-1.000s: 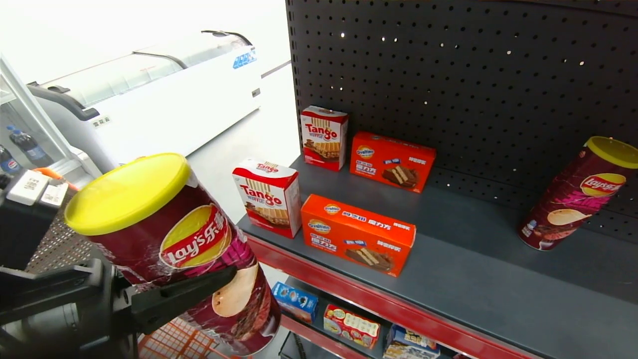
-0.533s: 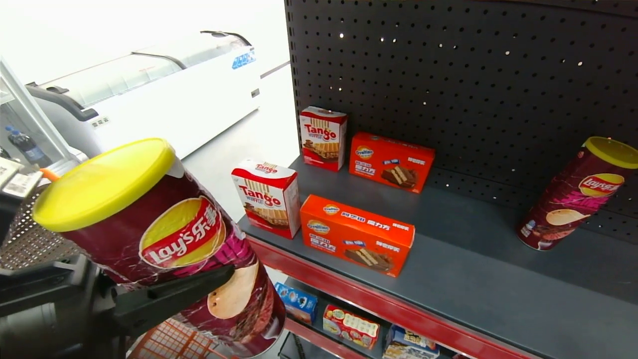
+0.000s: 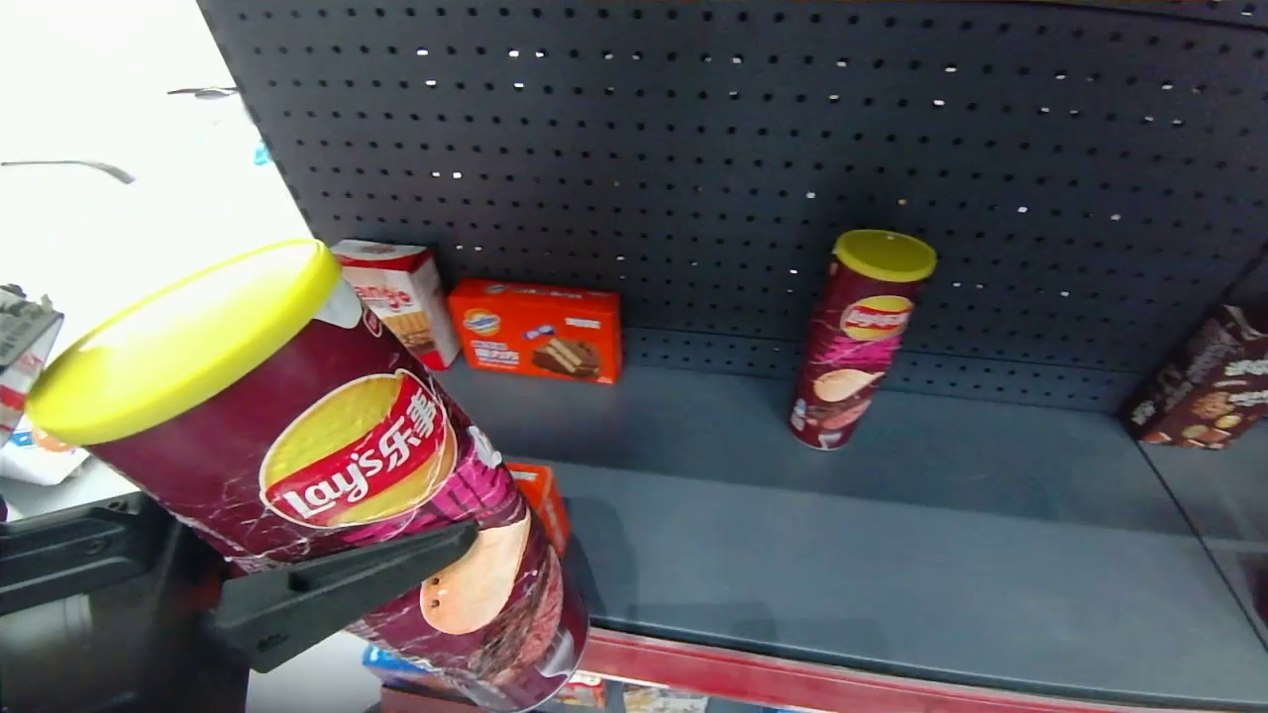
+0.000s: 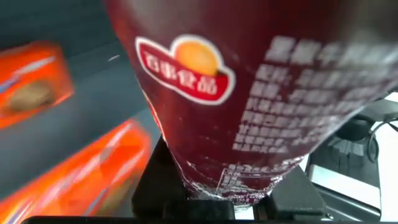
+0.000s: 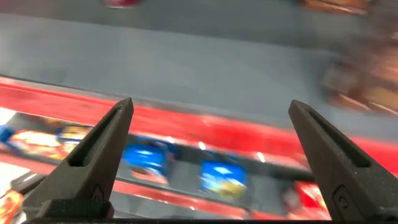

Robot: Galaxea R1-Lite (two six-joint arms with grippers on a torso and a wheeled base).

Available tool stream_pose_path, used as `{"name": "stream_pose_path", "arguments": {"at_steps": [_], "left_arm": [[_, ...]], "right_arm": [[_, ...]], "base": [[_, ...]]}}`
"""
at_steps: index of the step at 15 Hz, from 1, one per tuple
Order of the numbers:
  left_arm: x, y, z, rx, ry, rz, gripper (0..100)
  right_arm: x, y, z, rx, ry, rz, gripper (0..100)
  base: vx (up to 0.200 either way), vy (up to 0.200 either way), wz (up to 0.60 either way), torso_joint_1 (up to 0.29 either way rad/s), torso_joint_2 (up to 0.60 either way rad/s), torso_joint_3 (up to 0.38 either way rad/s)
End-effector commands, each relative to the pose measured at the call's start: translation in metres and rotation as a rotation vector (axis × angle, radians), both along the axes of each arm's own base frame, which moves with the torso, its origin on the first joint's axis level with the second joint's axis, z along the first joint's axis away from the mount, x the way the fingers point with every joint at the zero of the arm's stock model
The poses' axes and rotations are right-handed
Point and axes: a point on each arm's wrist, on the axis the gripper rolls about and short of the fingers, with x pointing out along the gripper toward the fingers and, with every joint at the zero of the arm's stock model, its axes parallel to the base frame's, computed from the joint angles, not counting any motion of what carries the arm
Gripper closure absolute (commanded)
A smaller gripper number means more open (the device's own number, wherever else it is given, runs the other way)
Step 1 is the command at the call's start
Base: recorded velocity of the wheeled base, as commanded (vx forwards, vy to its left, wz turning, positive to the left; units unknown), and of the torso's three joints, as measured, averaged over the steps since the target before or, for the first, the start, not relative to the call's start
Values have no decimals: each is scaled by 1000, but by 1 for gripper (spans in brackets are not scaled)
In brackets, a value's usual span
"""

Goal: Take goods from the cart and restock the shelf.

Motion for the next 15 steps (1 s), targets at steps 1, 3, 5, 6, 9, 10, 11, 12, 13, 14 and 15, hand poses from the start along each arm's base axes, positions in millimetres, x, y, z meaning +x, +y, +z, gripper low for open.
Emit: {"name": "stream_pose_path", "arguments": {"at_steps": [1, 3, 5, 6, 9, 10, 11, 12, 13, 14, 15], "left_arm": [[1, -1, -1, 4, 4, 0, 100], [2, 0, -1, 4, 7, 5, 100], [1, 1, -2, 5, 10, 10, 100], [2, 1, -2, 5, 10, 13, 100], [2, 1, -3, 7, 12, 16, 100], [2, 1, -3, 7, 12, 19, 100], [2, 1, -1, 4, 8, 20, 100], [2, 1, -1, 7, 15, 20, 100], [3, 1, -1, 7, 16, 22, 100], [5, 0, -2, 12, 21, 29, 100], [5, 0, -3, 15, 25, 36, 100]], "right_arm": [[0, 0, 0, -1, 0, 1, 0], [0, 0, 0, 0, 0, -1, 0], [0, 0, 0, -1, 1, -1, 0], [0, 0, 0, -1, 1, 1, 0], [0, 0, 0, -1, 0, 1, 0], [0, 0, 0, -1, 0, 1, 0], [0, 0, 0, -1, 0, 1, 0], [0, 0, 0, -1, 0, 1, 0], [0, 0, 0, -3, 1, 1, 0], [0, 0, 0, -3, 1, 1, 0], [0, 0, 0, -3, 1, 1, 0]], "base": [[0, 0, -600, 2, -2, 7], [0, 0, -300, -1, 4, -1], [0, 0, 0, 0, 0, 0], [0, 0, 0, 0, 0, 0], [0, 0, 0, 0, 0, 0], [0, 0, 0, 0, 0, 0], [0, 0, 0, 0, 0, 0], [0, 0, 0, 0, 0, 0], [0, 0, 0, 0, 0, 0], [0, 0, 0, 0, 0, 0], [0, 0, 0, 0, 0, 0]]}}
